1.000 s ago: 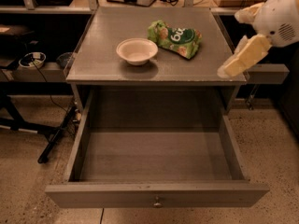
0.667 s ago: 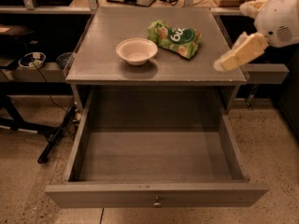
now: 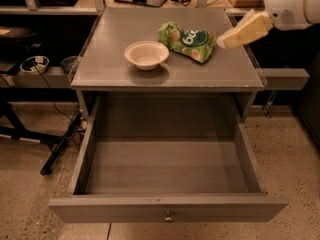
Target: Place green rice chip bag into top drawer
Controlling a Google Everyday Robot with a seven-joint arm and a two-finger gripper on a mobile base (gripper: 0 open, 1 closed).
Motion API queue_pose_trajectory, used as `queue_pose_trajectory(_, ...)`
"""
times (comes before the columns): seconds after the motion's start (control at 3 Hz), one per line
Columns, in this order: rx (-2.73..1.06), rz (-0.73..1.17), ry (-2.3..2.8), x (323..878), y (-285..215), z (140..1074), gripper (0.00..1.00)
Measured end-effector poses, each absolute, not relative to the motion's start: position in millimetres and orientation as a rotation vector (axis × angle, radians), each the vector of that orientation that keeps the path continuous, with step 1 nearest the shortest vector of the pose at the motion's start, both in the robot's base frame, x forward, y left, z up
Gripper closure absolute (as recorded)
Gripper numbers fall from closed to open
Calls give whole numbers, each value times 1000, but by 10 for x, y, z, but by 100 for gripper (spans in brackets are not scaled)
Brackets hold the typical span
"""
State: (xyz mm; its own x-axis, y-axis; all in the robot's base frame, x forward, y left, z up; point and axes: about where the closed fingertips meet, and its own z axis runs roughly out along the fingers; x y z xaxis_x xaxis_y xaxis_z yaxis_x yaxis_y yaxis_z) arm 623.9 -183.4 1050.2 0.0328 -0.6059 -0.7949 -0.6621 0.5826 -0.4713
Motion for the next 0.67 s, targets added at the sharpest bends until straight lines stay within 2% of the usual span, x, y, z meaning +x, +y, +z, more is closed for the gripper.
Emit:
queue_pose_trajectory(0.33, -1059, 0, 1643, 6547, -1829, 10663, 0)
queue_pose_trajectory(0.67, -1059, 0, 1643, 6547, -1829, 10663, 0)
